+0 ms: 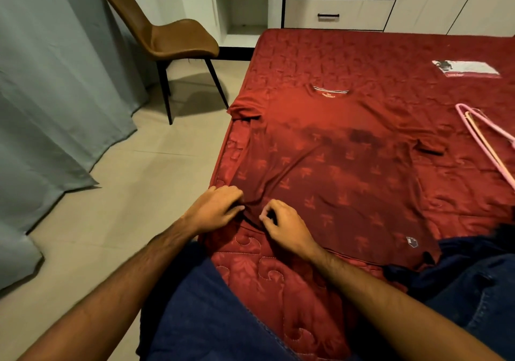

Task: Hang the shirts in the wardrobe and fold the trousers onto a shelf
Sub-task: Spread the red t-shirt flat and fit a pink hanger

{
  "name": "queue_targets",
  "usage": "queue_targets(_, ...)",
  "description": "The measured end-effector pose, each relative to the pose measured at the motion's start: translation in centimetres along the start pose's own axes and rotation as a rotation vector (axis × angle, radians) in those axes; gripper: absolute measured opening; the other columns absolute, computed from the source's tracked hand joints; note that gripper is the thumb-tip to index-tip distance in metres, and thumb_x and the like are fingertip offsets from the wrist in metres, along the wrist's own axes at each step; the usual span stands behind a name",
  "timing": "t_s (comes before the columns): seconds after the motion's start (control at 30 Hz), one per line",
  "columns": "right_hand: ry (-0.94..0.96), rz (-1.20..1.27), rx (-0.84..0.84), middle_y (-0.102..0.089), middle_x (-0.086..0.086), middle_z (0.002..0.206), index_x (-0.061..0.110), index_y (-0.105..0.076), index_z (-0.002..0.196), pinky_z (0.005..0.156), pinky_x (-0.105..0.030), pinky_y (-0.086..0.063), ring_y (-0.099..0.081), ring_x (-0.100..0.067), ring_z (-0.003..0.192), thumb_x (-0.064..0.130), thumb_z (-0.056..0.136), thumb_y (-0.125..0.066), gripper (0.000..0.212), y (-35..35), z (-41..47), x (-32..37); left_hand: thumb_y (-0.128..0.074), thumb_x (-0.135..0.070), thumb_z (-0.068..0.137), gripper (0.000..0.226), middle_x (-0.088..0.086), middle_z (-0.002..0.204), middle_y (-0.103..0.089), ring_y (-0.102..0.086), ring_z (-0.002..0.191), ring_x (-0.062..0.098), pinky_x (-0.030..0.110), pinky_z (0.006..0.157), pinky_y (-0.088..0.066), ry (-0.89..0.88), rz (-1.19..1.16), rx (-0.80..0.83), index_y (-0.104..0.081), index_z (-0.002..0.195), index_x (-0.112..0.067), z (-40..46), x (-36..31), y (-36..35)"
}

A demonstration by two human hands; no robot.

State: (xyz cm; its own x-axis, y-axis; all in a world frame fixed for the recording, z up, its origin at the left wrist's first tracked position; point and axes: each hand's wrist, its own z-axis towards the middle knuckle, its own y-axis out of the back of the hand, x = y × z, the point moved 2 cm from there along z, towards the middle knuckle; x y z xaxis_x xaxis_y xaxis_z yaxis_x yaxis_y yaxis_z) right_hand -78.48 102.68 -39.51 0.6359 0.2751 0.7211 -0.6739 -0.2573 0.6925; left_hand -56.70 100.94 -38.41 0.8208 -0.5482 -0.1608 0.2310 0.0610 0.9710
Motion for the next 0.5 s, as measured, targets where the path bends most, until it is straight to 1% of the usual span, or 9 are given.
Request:
queue_targets(0.07,-0.016,0.016,0.010,-0.057,0.014,0.092,0.030,-0.050,0.089,0.074,-0.036,-0.050,-0.056,-0.005,0.079,0.042,0.087,-0.058,0.015,0.4,-0.1,0.0,-0.051,-0.042,0.099,0.014,-0.016,0.090,-0.058,-0.058,0.086,0.007,0.038,0.077,-0.048,0.160,-0.308,-0.034,-0.052,0.093,-0.029,0.1,-0.2,0.3)
queue_targets(0.13,0.041,-0.107,0.040,-0.054,0.015,0.096,0.033,-0.046,0.097,0.075,-0.032,-0.048,-0.055,-0.006,0.085,0.049,0.083,-0.063,0.027,0.8,-0.4,0.0,-0.057,-0.034,0.100,0.012,-0.015,0.084,-0.060,-0.057,0.078,0.004,0.033,0.074,-0.048,0.270,-0.560,-0.064,-0.054,0.093,-0.025,0.5,-0.7,0.7)
queue_targets(0.2,0.116,-0.241,0.052,-0.053,0.014,0.097,0.034,-0.044,0.102,0.081,-0.037,-0.048,-0.054,-0.011,0.091,0.039,0.082,-0.062,0.027,1.2,-0.7,-0.1,-0.055,-0.030,0.102,0.011,-0.015,0.082,-0.058,-0.054,0.073,0.004,0.031,0.071,-0.045,0.290,-0.639,-0.065,-0.052,0.095,-0.023,0.9,-1.3,0.9)
queue_targets(0.27,0.126,-0.230,0.040,-0.050,0.013,0.094,0.032,-0.044,0.102,0.080,-0.042,-0.049,-0.054,-0.013,0.089,0.023,0.078,-0.056,0.028,1.9,-0.9,-0.4,-0.053,-0.033,0.102,0.011,-0.013,0.081,-0.057,-0.054,0.071,0.006,0.035,0.071,-0.046,0.255,-0.614,-0.050,-0.048,0.098,-0.023,1.1,-2.1,1.1)
queue_targets(0.3,0.126,-0.198,0.028,-0.048,0.012,0.094,0.032,-0.044,0.101,0.078,-0.043,-0.049,-0.054,-0.014,0.087,0.019,0.076,-0.055,0.030,2.4,-1.0,-0.5,-0.052,-0.037,0.101,0.015,-0.012,0.083,-0.058,-0.055,0.072,0.008,0.036,0.071,-0.047,0.221,-0.566,-0.036,-0.047,0.100,-0.024,1.2,-2.6,1.4)
queue_targets(0.33,0.143,-0.173,0.019,-0.046,0.012,0.094,0.031,-0.045,0.100,0.077,-0.043,-0.050,-0.053,-0.014,0.085,0.016,0.075,-0.054,0.031,2.9,-1.0,-0.5,-0.052,-0.044,0.099,0.021,-0.010,0.086,-0.061,-0.058,0.074,0.013,0.036,0.070,-0.048,0.177,-0.488,-0.010,-0.046,0.102,-0.024,1.2,-2.8,1.6)
queue_targets(0.4,0.234,-0.145,0.022,-0.045,0.011,0.093,0.026,-0.048,0.099,0.074,-0.040,-0.050,-0.051,-0.014,0.083,0.012,0.074,-0.053,0.030,4.1,-1.2,-0.5,-0.055,-0.050,0.095,0.035,-0.003,0.099,-0.069,-0.063,0.084,0.021,0.029,0.073,-0.043,0.076,-0.257,0.092,-0.050,0.110,-0.020,1.4,-3.0,1.8)
queue_targets(0.43,0.287,-0.144,0.024,-0.045,0.011,0.093,0.024,-0.050,0.098,0.072,-0.038,-0.049,-0.051,-0.013,0.082,0.010,0.074,-0.053,0.028,4.7,-1.4,-0.4,-0.056,-0.047,0.096,0.035,-0.002,0.107,-0.070,-0.064,0.090,0.023,0.025,0.076,-0.038,0.023,-0.143,0.143,-0.053,0.115,-0.017,1.5,-2.9,1.7)
queue_targets(0.5,0.367,-0.166,-0.019,-0.046,0.011,0.093,0.022,-0.053,0.096,0.068,-0.032,-0.048,-0.051,-0.011,0.079,0.008,0.074,-0.055,0.027,5.8,-1.9,-0.1,-0.052,-0.028,0.098,0.025,-0.005,0.115,-0.070,-0.065,0.093,0.022,0.028,0.077,-0.034,-0.102,0.023,0.162,-0.051,0.121,-0.019,1.3,-2.3,1.6)
